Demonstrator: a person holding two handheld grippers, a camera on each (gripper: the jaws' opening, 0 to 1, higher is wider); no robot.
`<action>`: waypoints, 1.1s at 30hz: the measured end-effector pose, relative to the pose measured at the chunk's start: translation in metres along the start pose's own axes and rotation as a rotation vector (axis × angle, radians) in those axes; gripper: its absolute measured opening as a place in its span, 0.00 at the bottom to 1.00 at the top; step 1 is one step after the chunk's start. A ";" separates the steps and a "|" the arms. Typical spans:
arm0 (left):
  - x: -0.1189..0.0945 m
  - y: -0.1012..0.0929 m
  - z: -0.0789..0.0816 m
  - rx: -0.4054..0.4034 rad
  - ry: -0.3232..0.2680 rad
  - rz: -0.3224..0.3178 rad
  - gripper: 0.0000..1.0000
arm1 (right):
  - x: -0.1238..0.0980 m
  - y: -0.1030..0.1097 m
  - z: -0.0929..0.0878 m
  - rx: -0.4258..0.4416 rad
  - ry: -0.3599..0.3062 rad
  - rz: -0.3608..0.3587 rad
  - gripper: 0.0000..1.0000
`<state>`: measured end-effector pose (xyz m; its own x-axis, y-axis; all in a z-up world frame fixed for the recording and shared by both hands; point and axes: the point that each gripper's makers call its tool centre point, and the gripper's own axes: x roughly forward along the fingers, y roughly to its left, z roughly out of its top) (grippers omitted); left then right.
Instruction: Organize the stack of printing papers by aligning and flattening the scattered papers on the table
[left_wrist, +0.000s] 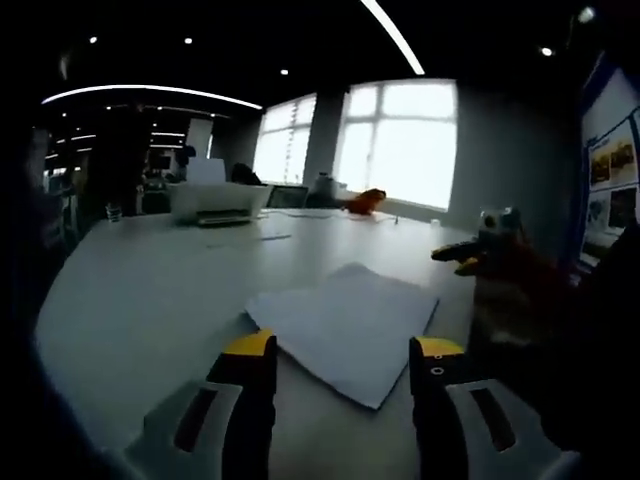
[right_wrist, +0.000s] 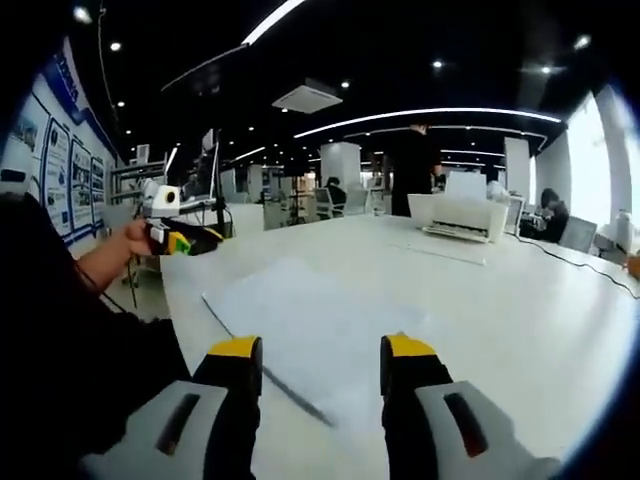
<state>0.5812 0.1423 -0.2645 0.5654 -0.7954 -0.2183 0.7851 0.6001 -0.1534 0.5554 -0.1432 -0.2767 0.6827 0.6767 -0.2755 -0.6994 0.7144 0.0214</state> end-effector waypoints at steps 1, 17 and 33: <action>-0.003 0.001 0.000 0.004 -0.001 0.005 0.57 | -0.001 0.001 0.001 -0.004 0.000 -0.001 0.44; -0.051 0.005 0.000 -0.017 -0.041 0.071 0.58 | -0.026 0.008 0.015 0.002 -0.023 -0.021 0.52; -0.088 0.000 -0.001 -0.010 -0.045 0.094 0.59 | -0.057 0.010 0.033 -0.011 -0.062 -0.033 0.58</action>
<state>0.5311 0.2128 -0.2457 0.6478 -0.7381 -0.1888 0.7253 0.6733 -0.1438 0.5167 -0.1684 -0.2293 0.7168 0.6631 -0.2158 -0.6787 0.7344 0.0022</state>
